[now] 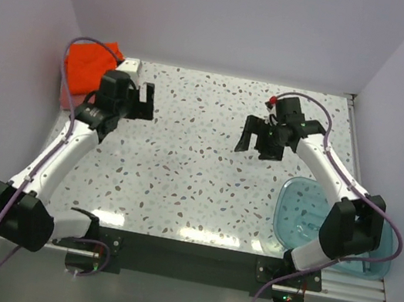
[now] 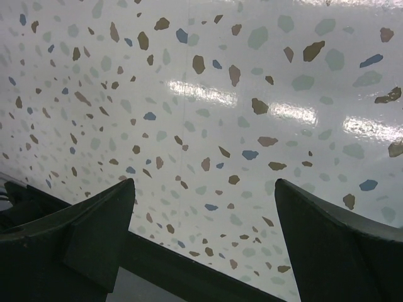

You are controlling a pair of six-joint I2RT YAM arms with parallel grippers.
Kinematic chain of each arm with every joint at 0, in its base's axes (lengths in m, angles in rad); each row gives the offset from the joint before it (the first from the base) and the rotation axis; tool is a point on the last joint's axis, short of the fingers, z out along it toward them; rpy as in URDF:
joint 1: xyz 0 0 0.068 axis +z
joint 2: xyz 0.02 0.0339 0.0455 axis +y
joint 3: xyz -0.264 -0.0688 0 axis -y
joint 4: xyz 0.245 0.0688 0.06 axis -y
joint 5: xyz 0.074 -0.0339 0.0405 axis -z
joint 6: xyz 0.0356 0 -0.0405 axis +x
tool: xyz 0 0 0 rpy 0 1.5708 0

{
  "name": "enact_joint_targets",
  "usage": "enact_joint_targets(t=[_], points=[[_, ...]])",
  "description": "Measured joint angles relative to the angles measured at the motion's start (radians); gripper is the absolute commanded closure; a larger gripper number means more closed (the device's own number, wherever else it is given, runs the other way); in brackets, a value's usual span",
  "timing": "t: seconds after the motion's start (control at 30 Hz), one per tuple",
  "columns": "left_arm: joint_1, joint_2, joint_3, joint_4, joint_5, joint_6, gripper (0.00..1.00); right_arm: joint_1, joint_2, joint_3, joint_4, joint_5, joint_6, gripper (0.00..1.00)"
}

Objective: Fold and stack the t-shirts
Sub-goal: Neatly place the folded tshirt to the corner

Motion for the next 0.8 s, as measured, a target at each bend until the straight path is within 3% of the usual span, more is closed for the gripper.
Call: enact_joint_targets(t=[0.27,0.8], points=[[-0.351,-0.098,-0.179,-0.014,-0.039,-0.187,0.00,0.005,-0.098,-0.082,0.053,0.026,0.026,0.04],[-0.395,-0.159,-0.192,-0.017,-0.078,-0.236,0.00,0.023,-0.237,-0.189,0.098,0.079,0.041,0.04]])
